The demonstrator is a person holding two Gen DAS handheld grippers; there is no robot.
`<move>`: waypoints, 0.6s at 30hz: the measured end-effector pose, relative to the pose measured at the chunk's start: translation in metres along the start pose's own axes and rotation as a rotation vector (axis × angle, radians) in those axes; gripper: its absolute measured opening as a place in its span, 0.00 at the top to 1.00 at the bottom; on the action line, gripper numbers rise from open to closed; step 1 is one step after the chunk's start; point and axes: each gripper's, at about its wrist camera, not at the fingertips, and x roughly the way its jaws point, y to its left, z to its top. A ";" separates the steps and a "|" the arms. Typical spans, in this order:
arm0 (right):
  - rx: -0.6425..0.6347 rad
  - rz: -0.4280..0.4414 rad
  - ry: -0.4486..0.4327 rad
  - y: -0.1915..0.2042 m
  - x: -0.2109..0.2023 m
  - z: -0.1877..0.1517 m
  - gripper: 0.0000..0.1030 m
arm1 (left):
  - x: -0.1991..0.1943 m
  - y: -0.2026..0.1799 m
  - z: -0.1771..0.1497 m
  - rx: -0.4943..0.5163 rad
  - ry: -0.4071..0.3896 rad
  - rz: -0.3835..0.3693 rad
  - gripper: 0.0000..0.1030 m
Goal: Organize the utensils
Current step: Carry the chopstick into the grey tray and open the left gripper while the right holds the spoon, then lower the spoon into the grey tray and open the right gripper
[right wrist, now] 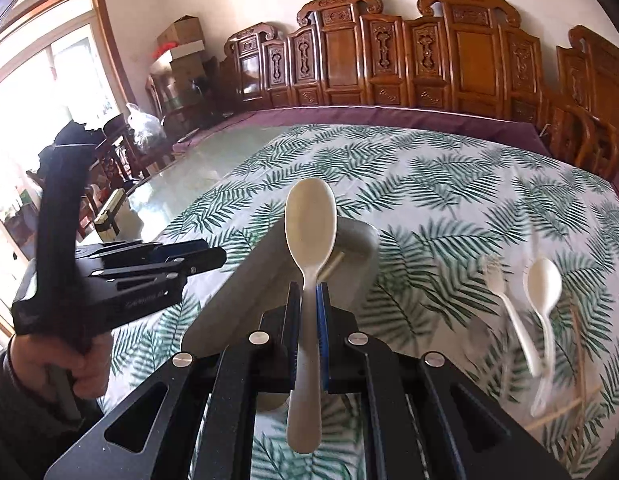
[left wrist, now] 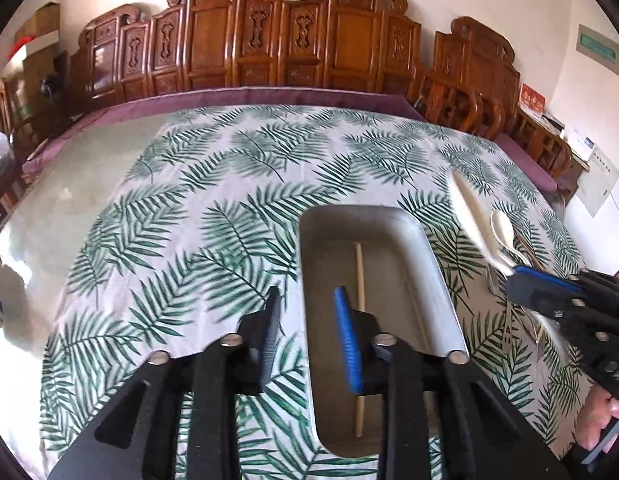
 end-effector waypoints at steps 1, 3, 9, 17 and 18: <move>0.011 0.006 0.007 0.001 0.008 0.002 0.91 | -0.001 0.002 0.001 -0.004 -0.003 0.000 0.66; 0.035 0.017 0.025 0.002 0.021 0.004 0.91 | -0.002 0.008 0.003 -0.017 -0.011 0.003 0.62; 0.106 0.041 0.084 -0.001 0.059 0.004 0.91 | -0.005 0.019 0.007 -0.037 -0.024 0.016 0.57; 0.127 0.059 0.098 -0.007 0.074 0.000 0.89 | -0.009 0.021 0.008 -0.047 -0.030 0.010 0.57; 0.126 0.065 0.092 -0.010 0.070 -0.001 0.89 | -0.010 0.020 0.008 -0.044 -0.031 0.009 0.57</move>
